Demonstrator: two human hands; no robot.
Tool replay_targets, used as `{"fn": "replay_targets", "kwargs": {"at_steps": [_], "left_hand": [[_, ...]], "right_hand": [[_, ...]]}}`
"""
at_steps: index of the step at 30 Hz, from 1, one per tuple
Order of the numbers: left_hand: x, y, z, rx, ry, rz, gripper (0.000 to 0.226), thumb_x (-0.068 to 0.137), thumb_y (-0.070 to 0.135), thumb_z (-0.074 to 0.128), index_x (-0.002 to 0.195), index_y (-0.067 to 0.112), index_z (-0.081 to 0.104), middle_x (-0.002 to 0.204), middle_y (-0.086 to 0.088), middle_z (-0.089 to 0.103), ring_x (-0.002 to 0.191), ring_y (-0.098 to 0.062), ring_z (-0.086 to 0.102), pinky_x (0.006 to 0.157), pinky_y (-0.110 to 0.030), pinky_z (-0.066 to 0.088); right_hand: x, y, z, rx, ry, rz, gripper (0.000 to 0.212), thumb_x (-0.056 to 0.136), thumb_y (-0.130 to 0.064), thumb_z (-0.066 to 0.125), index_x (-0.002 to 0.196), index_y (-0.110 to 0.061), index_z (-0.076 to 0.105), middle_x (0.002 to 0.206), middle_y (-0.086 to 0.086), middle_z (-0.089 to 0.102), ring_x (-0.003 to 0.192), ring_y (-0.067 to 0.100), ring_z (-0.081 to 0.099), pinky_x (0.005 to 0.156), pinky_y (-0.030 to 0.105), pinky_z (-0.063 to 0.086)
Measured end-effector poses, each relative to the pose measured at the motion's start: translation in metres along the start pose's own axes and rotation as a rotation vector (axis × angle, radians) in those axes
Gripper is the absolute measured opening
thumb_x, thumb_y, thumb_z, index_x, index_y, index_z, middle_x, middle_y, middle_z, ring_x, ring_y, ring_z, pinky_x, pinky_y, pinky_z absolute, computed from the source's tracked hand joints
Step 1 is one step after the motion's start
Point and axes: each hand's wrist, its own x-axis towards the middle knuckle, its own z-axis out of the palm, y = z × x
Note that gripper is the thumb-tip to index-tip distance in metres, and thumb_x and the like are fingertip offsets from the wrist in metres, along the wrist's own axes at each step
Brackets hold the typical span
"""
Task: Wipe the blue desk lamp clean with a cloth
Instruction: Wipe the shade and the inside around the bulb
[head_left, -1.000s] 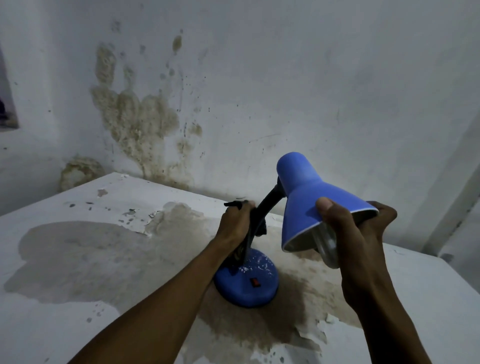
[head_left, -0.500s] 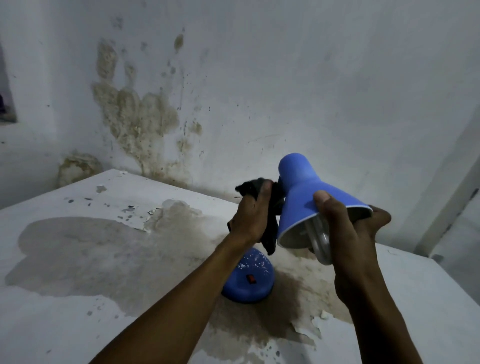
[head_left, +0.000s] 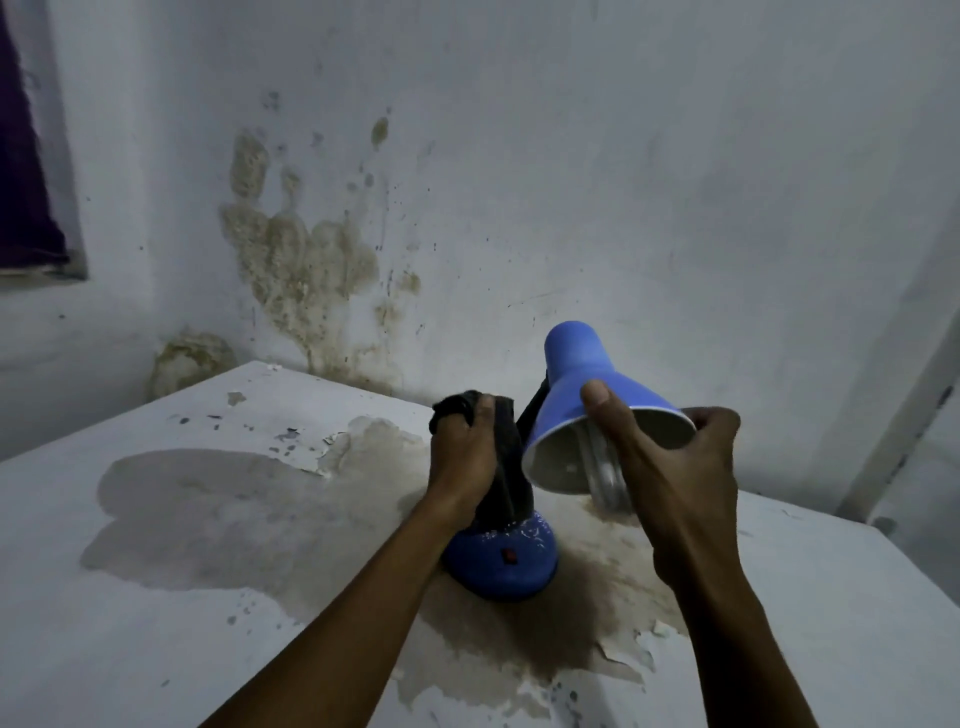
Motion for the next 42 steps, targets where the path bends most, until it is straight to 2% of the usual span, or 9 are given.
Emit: {"fn": "replay_targets", "kwargs": {"at_steps": [4, 9, 13, 18, 23, 33, 37, 39, 42], "left_hand": [[-0.016, 0.034, -0.021, -0.196, -0.017, -0.018, 0.036, 0.101, 0.039, 0.049, 0.102, 0.009, 0.068, 0.095, -0.01, 0.073, 0.086, -0.023, 0.07, 0.072, -0.033, 0.055], [-0.054, 0.055, -0.051, -0.306, -0.227, -0.016, 0.051, 0.086, 0.059, 0.057, 0.101, 0.012, 0.075, 0.095, -0.015, 0.076, 0.093, -0.032, 0.072, 0.087, -0.051, 0.056], [-0.073, 0.067, -0.059, -0.173, -0.35, 0.244, 0.059, 0.078, 0.06, 0.065, 0.095, 0.004, 0.068, 0.089, -0.028, 0.068, 0.085, -0.039, 0.069, 0.077, -0.052, 0.058], [-0.067, 0.081, -0.059, 0.004, -0.278, 0.46, 0.057, 0.088, 0.056, 0.061, 0.081, -0.001, 0.06, 0.077, -0.024, 0.06, 0.077, -0.037, 0.062, 0.068, -0.052, 0.051], [-0.054, 0.101, -0.058, 0.093, -0.191, 0.467, 0.069, 0.085, 0.066, 0.057, 0.075, -0.003, 0.058, 0.071, -0.023, 0.062, 0.068, -0.035, 0.062, 0.065, -0.051, 0.052], [-0.038, 0.127, -0.047, 0.143, 0.016, 0.353, 0.069, 0.081, 0.068, 0.062, 0.064, 0.001, 0.056, 0.058, -0.01, 0.059, 0.053, -0.022, 0.056, 0.058, -0.038, 0.048], [-0.038, 0.13, -0.046, 0.107, -0.035, 0.332, 0.071, 0.083, 0.064, 0.064, 0.075, -0.007, 0.059, 0.071, -0.025, 0.063, 0.061, -0.023, 0.059, 0.068, -0.048, 0.054], [-0.042, 0.126, -0.048, 0.049, -0.07, 0.291, 0.065, 0.085, 0.059, 0.063, 0.081, -0.006, 0.063, 0.081, -0.028, 0.066, 0.07, -0.028, 0.064, 0.074, -0.052, 0.054], [-0.051, 0.116, -0.057, -0.036, 0.068, 0.287, 0.039, 0.091, 0.044, 0.063, 0.072, 0.011, 0.069, 0.07, -0.01, 0.071, 0.07, -0.024, 0.071, 0.063, -0.043, 0.06]], "right_hand": [[0.002, -0.004, -0.008, -0.101, -0.046, -0.057, 0.093, 0.031, -0.099, 0.058, 0.086, -0.026, 0.045, 0.087, -0.001, 0.061, 0.076, 0.019, 0.064, 0.065, 0.046, 0.059], [0.004, -0.005, -0.017, -0.157, -0.192, -0.213, 0.08, 0.049, -0.099, 0.05, 0.108, -0.046, 0.053, 0.094, -0.005, 0.064, 0.082, 0.015, 0.067, 0.065, 0.044, 0.062], [0.007, -0.01, -0.021, -0.188, -0.241, -0.293, 0.069, 0.061, -0.095, 0.046, 0.1, -0.041, 0.064, 0.087, -0.01, 0.069, 0.079, 0.01, 0.067, 0.062, 0.042, 0.062], [0.012, -0.024, -0.017, -0.236, -0.235, -0.288, 0.084, 0.064, -0.095, 0.044, 0.073, -0.011, 0.055, 0.072, 0.014, 0.058, 0.068, 0.029, 0.065, 0.048, 0.048, 0.058], [0.023, -0.052, -0.017, -0.202, -0.307, -0.201, 0.095, 0.061, -0.096, 0.046, 0.073, -0.002, 0.059, 0.074, 0.019, 0.059, 0.046, 0.019, 0.066, 0.034, 0.035, 0.053], [0.044, -0.092, -0.017, -0.277, -0.416, -0.014, 0.107, 0.045, -0.101, 0.049, 0.091, -0.006, 0.067, 0.092, 0.017, 0.067, 0.05, 0.033, 0.071, 0.044, 0.043, 0.058], [0.047, -0.093, -0.018, -0.267, -0.483, 0.041, 0.109, 0.042, -0.102, 0.049, 0.096, -0.01, 0.071, 0.094, 0.017, 0.071, 0.059, 0.037, 0.073, 0.052, 0.048, 0.06], [0.045, -0.088, -0.018, -0.255, -0.478, 0.052, 0.109, 0.041, -0.103, 0.048, 0.096, -0.012, 0.071, 0.093, 0.017, 0.071, 0.058, 0.036, 0.073, 0.052, 0.047, 0.06], [0.041, -0.081, -0.019, -0.233, -0.46, 0.032, 0.102, 0.044, -0.103, 0.046, 0.093, -0.017, 0.071, 0.092, 0.013, 0.071, 0.06, 0.034, 0.074, 0.05, 0.046, 0.06]]}}
